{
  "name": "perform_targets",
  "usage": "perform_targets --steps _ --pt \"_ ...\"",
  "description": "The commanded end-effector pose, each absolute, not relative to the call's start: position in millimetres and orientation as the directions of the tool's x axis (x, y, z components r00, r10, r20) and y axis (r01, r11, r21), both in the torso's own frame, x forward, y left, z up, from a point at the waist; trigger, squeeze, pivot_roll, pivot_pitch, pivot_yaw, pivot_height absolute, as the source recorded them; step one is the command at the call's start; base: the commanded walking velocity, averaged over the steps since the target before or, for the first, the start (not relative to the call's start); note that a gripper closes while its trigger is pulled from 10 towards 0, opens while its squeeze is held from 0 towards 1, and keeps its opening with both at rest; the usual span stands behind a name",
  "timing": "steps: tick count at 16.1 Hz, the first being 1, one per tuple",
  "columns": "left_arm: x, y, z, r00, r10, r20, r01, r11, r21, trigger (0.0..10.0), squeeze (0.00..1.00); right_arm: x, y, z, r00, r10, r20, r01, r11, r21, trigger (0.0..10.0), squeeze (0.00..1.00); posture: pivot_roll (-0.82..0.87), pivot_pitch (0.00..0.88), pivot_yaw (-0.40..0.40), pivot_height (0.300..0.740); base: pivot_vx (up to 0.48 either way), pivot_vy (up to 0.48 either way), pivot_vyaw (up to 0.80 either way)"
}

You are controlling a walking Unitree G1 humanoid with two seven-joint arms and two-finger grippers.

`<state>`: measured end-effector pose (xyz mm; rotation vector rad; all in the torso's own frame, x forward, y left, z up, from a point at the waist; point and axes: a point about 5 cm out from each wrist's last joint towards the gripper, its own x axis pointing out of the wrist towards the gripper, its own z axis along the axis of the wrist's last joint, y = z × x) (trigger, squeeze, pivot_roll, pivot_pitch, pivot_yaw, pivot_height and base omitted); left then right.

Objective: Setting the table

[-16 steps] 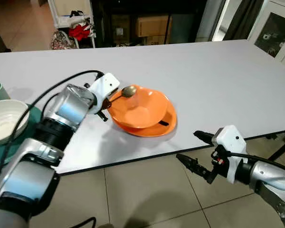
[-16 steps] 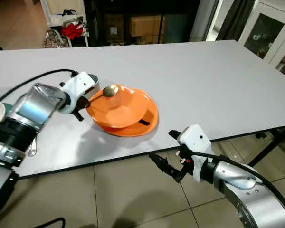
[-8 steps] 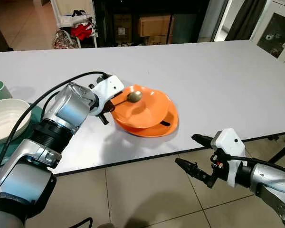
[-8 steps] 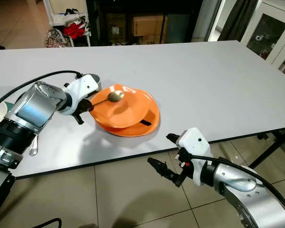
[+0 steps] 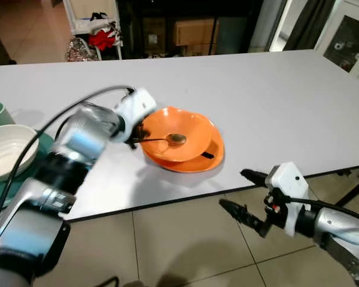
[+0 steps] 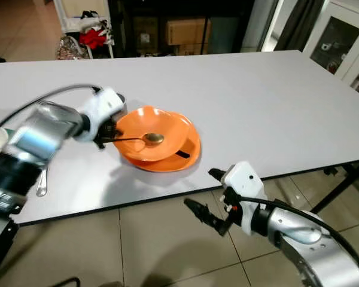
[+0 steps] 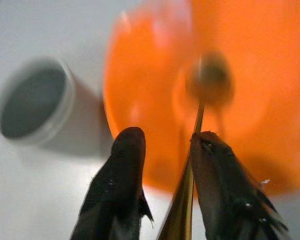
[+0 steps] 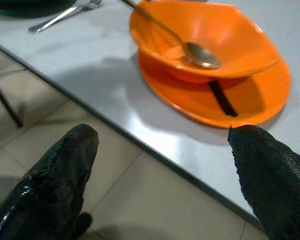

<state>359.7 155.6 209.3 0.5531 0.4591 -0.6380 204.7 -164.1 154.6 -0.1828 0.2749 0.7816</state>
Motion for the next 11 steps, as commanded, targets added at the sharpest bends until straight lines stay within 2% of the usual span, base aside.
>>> perform_targets --steps 1,2,3,4,6,8,9,11 --pt "353 153 240 0.782 -0.521 -0.342 0.617 0.722 0.312 10.0 1.0 212 -168 168 0.773 0.595 -0.221 -0.627 0.77 -0.117 10.0 0.0 0.01 0.0 -0.011 0.74 0.0 0.0 0.0" --pt "346 157 246 0.812 -0.53 -0.245 0.582 0.762 0.283 10.0 1.0 218 -169 173 0.833 0.531 -0.155 -0.55 0.823 -0.141 10.0 0.0 0.01 0.0 -0.017 0.74 0.0 0.0 0.0" --pt "342 157 248 0.819 -0.543 -0.186 0.574 0.771 0.276 10.0 1.0 220 -169 175 0.85 0.509 -0.132 -0.524 0.841 -0.133 10.0 0.0 0.02 0.0 -0.02 0.74 0.0 0.0 0.0" --pt "330 158 248 0.833 -0.547 -0.083 0.551 0.804 0.225 10.0 0.95 225 -167 178 0.887 0.456 -0.079 -0.462 0.879 -0.117 10.0 0.0 0.02 0.0 -0.022 0.74 0.0 0.0 0.0" --pt "309 158 237 0.866 -0.5 0.001 0.489 0.849 0.2 10.0 0.81 233 -162 181 0.924 0.382 -0.024 -0.382 0.918 -0.104 10.0 0.0 0.03 0.0 -0.036 0.74 0.0 0.0 0.8" --pt "281 158 205 0.914 -0.406 -0.003 0.398 0.893 0.209 10.0 0.69 235 -159 174 0.956 0.293 -0.014 -0.293 0.951 -0.099 10.0 0.0 0.04 0.0 -0.054 0.74 0.0 0.0 0.8" --pt "279 159 201 0.918 -0.397 -0.005 0.389 0.897 0.21 10.0 0.69 235 -160 173 0.961 0.275 -0.016 -0.275 0.956 -0.099 10.0 0.0 0.05 0.0 -0.056 0.74 0.0 0.0 0.8" --pt "267 170 179 0.959 -0.281 -0.035 0.281 0.933 0.224 10.0 0.46 231 -168 164 0.983 0.179 -0.023 -0.181 0.979 -0.091 10.0 0.0 0.05 0.0 -0.057 0.74 0.0 0.0 0.8"
